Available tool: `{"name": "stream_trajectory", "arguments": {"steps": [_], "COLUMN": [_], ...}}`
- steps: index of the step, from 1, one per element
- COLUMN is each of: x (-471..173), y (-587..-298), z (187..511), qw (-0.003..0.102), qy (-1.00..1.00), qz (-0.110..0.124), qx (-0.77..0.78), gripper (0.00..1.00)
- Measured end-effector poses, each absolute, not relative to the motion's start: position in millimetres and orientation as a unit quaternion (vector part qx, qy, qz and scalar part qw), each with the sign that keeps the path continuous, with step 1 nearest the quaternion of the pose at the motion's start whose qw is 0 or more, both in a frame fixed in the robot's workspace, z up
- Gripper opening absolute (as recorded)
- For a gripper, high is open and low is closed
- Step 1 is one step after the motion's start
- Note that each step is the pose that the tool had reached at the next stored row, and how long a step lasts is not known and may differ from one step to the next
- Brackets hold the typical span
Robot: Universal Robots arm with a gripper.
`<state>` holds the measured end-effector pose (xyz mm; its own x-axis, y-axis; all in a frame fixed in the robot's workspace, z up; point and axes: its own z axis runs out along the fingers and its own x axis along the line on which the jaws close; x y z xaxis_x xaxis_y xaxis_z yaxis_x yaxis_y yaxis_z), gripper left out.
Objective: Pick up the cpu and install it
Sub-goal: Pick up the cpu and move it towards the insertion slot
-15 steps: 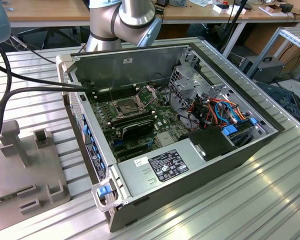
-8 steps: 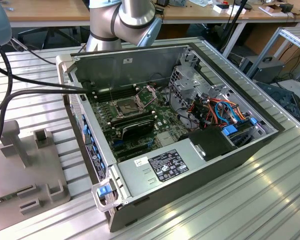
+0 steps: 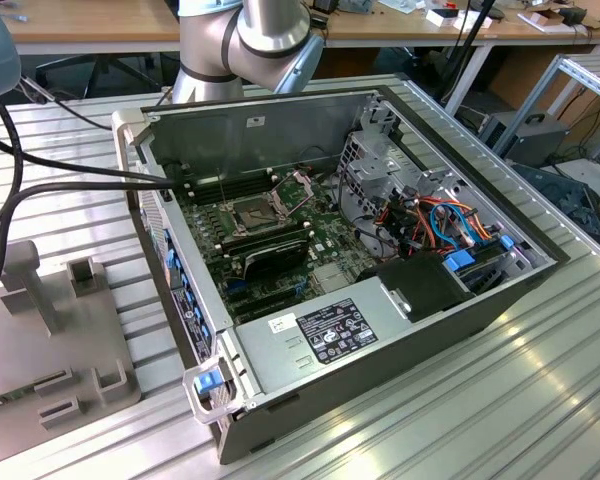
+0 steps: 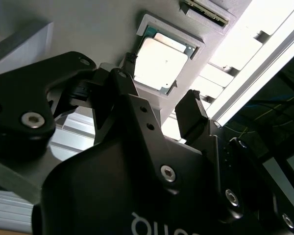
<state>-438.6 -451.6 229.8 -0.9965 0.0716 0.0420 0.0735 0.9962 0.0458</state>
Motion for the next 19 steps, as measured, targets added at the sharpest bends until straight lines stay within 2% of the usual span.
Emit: {"name": "stream_trajectory", "arguments": {"steps": [19], "x": [-439], "y": [-452], "z": [216], "qw": [0.020], "qy": [-0.999], "qz": [-0.024], "qx": [-0.036], "gripper": [0.60]}}
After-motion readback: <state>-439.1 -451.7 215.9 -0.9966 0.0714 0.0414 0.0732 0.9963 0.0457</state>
